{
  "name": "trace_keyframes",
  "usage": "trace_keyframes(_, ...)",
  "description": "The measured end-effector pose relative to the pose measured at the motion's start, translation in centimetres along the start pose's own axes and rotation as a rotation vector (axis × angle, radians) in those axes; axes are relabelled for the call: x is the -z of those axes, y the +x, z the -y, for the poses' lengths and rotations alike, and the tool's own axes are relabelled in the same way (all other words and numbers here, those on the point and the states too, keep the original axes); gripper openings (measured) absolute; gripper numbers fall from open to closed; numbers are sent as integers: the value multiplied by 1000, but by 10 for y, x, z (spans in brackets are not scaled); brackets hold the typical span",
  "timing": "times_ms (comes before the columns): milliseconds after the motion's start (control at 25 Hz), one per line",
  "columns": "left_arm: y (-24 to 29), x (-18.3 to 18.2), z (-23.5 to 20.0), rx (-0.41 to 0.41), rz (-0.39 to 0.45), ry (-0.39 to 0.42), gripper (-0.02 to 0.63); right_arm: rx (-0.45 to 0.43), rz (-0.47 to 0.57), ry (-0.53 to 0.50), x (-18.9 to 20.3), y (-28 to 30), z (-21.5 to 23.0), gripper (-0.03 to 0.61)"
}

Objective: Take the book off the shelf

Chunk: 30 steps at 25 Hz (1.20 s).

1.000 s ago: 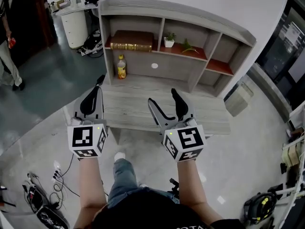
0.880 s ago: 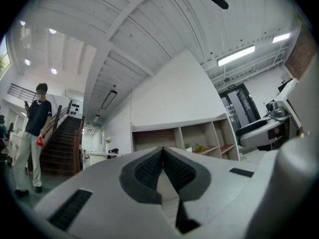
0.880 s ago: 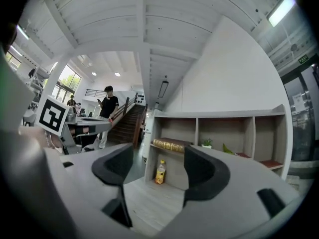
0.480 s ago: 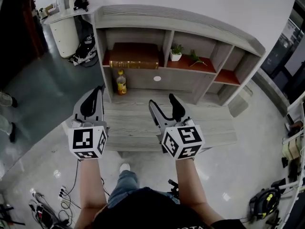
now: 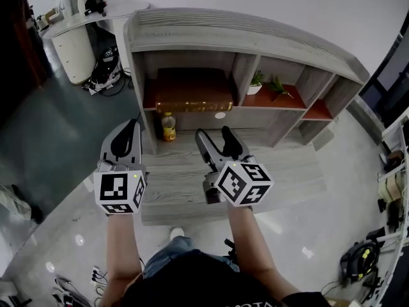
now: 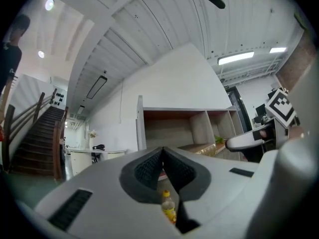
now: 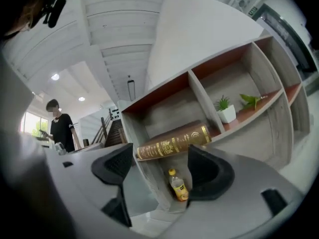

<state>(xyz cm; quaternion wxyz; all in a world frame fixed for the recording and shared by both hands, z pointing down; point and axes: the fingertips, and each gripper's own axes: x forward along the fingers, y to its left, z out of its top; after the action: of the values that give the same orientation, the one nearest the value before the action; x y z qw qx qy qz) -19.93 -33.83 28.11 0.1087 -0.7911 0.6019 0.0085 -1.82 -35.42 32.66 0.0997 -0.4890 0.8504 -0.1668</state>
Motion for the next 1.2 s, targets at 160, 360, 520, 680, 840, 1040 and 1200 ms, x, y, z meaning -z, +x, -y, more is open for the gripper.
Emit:
trace_keyframes(160, 20, 12, -14, 43, -7, -6, 9, 31, 24, 270, 16, 29, 14, 347)
trace_keyframes(360, 38, 25, -22, 78, -13, -24, 9, 26, 128, 621, 17, 54, 26, 348)
trace_keyframes(520, 48, 31, -22, 91, -15, -26, 9, 18, 162, 814, 18, 78, 35, 354)
trace_keyframes(680, 55, 34, -23, 90, -18, -27, 9, 37, 159, 911, 22, 99, 45, 356)
trace_keyframes(840, 61, 37, -25, 77, -25, -26, 9, 60, 150, 960, 27, 120, 51, 356)
trace_keyframes(1040, 69, 44, -21, 45, -40, -37, 9, 93, 154, 1018, 25, 137, 64, 356)
trace_keyframes(1200, 72, 41, -18, 17, -45, -34, 9, 107, 126, 1031, 23, 144, 71, 356)
